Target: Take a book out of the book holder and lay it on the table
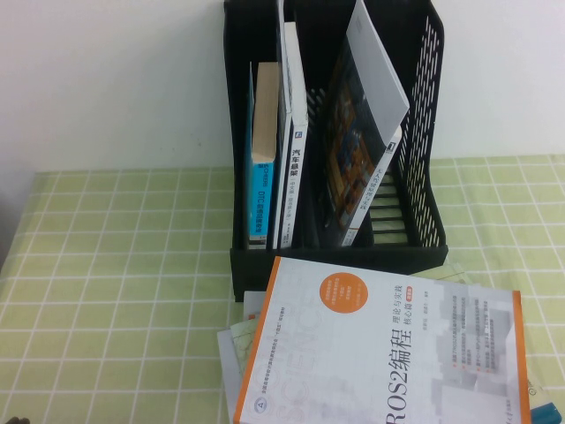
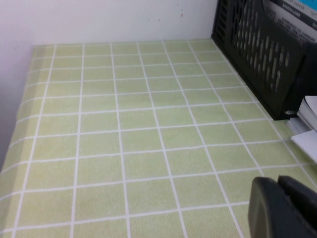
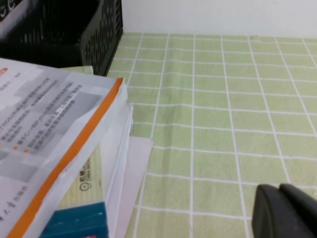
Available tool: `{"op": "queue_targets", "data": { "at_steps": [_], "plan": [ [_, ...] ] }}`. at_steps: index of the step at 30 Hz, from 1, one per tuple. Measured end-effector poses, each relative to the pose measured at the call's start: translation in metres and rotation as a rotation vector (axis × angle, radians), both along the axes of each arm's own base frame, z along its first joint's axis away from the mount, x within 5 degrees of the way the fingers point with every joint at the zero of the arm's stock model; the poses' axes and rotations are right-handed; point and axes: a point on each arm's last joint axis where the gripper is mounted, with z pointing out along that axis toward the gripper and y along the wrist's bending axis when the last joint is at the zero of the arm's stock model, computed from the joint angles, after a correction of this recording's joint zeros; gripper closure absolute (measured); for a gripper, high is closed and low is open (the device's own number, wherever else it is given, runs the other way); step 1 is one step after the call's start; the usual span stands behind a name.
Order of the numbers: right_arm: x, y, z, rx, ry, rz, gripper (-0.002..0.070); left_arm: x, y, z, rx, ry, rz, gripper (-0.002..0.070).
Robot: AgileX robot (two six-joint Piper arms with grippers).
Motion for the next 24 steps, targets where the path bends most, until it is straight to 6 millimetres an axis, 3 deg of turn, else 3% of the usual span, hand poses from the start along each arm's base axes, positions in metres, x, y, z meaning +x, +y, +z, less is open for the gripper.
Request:
{"op": "queue_targets", "data": {
  "at_steps": [14,24],
  "plan": [
    [0.002,-0.001,0.006,0.015,-0.071,-0.012,0.0678,0.002,0.001,0.007,-0.023,-0.087,0.014,0.0678],
    [0.005,-0.007,0.039,0.183,-0.425,-0.105,0.0678,0.004,0.007,0.04,-0.276,-0.415,0.103,0.0678]
  ]
}}
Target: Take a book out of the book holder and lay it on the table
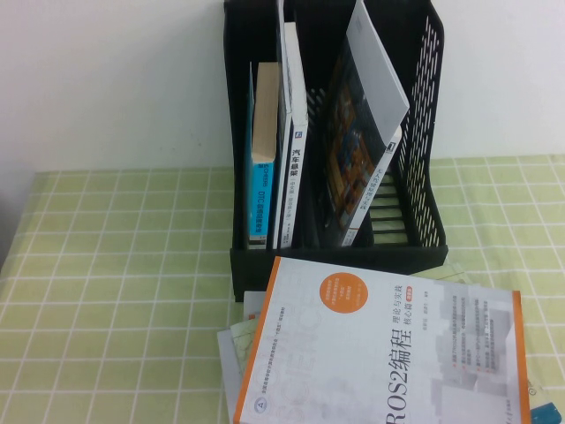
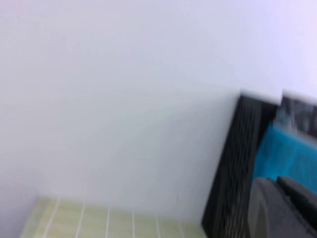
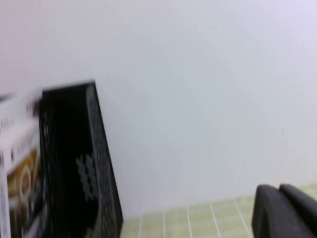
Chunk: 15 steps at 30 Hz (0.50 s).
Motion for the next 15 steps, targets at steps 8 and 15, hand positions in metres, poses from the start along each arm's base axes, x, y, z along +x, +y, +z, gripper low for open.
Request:
{"op": "queue_targets", "data": {
  "at_steps": [8,15],
  "plan": [
    [-0.007,-0.012,0.025,0.13,-0.296,-0.108,0.0678,-0.002,0.005,0.01,-0.053,-0.104,0.04,0.0678],
    [-0.015,-0.019,0.039,0.184,-0.485,-0.168,0.0678,-0.011,0.015,0.031,-0.323,-0.354,0.056,0.0678]
  ]
}}
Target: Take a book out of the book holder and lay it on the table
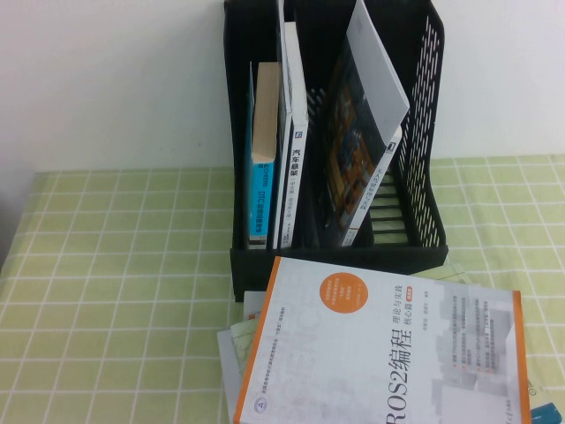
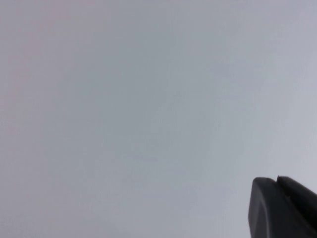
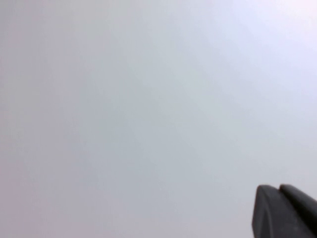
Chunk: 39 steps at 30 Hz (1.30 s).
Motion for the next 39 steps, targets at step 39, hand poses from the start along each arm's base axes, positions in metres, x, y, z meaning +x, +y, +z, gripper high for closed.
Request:
{"op": "queue_targets", "data": {
  "at_steps": [39],
  "plan": [
    [0.08,0.048,0.08,-0.428,0.987,0.54,0.0678,0.116,-0.063,0.134,0.512,0.728,-0.488,0.0678]
  ]
}}
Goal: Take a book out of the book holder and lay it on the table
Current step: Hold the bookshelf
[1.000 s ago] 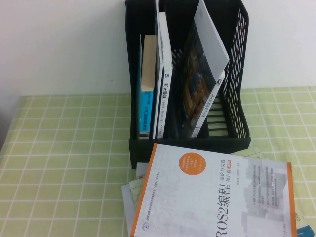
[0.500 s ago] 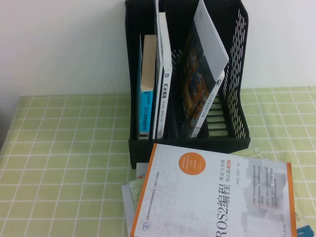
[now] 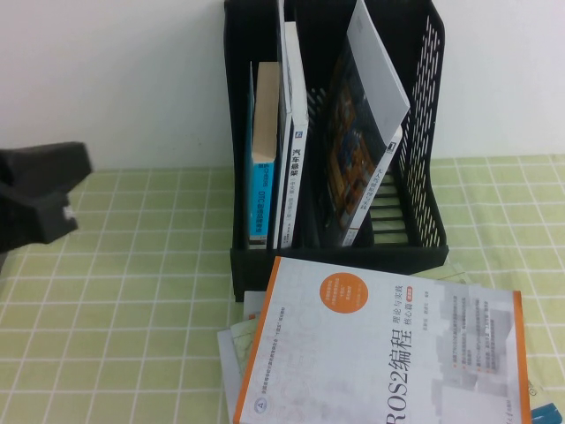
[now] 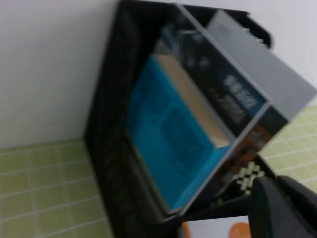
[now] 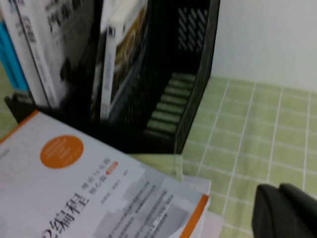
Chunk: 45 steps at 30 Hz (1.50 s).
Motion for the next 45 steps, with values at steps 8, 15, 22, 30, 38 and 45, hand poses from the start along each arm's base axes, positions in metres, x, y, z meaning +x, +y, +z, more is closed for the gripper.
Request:
{"op": "queue_targets", "data": {
  "at_steps": [8,15,22,30,38,45],
  "plan": [
    [0.056,0.022,-0.024,0.097,0.202,0.111,0.0678,0.043,-0.034,0.031,-0.081,-0.027,-0.335,0.0678],
    [0.087,0.046,-0.041,0.222,0.22,0.245,0.0678,0.085,-0.087,0.039,0.087,-0.023,-0.461,0.0678],
    [0.109,0.052,-0.04,0.333,0.089,0.242,0.0612,0.116,-0.163,0.029,0.318,-0.132,-0.554,0.0678],
    [0.122,0.054,-0.047,0.327,0.044,0.253,0.0416,0.16,-0.207,0.034,0.322,-0.245,-0.535,0.0678],
    [0.135,0.056,-0.071,0.333,0.135,0.236,0.0395,0.194,-0.239,0.016,0.318,-0.276,-0.585,0.0678],
    [0.141,0.058,-0.085,0.324,0.175,0.258,0.0395,0.21,-0.242,-0.014,0.415,-0.252,-0.622,0.0678]
  ]
}}
